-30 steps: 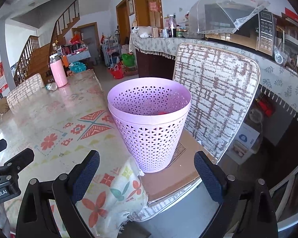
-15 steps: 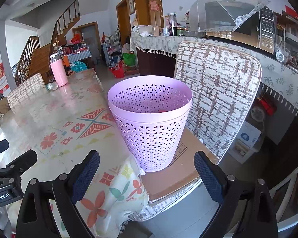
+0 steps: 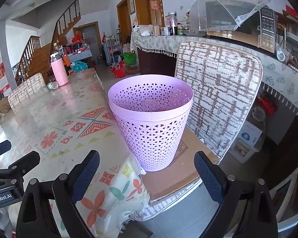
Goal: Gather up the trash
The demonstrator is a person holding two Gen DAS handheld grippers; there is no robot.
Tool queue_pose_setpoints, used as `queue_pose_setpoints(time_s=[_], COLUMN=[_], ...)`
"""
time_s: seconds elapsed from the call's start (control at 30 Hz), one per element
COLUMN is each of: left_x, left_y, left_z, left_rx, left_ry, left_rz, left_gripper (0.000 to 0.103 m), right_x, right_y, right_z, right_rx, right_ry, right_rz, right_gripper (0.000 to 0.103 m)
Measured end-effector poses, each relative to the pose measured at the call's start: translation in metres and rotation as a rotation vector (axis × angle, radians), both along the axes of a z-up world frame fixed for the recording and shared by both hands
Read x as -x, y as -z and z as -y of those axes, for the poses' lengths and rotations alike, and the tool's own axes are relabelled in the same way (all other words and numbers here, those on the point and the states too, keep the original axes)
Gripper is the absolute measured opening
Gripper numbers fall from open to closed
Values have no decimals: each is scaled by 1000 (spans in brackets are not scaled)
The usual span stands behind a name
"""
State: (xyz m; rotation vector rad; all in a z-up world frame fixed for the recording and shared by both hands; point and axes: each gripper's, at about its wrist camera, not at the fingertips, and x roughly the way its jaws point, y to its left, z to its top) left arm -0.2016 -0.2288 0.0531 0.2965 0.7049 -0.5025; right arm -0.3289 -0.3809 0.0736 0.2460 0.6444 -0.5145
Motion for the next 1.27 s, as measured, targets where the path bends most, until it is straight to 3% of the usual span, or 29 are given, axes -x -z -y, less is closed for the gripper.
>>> queue_pose_setpoints(time_s=[0.87, 1.13, 1.27], left_x=[-3, -6, -7], left_y=[11, 17, 19], left_z=[13, 22, 22], left_rx=[-38, -57, -38], left_ry=[16, 26, 64], left_rz=[-26, -54, -106], left_gripper=[103, 103, 103], right_x=[1, 2, 1], right_y=[12, 17, 18], right_z=[17, 25, 27], right_rx=[-43, -68, -74], right_ry=[7, 11, 14], right_rz=[3, 10, 0], right_gripper=[98, 98, 98])
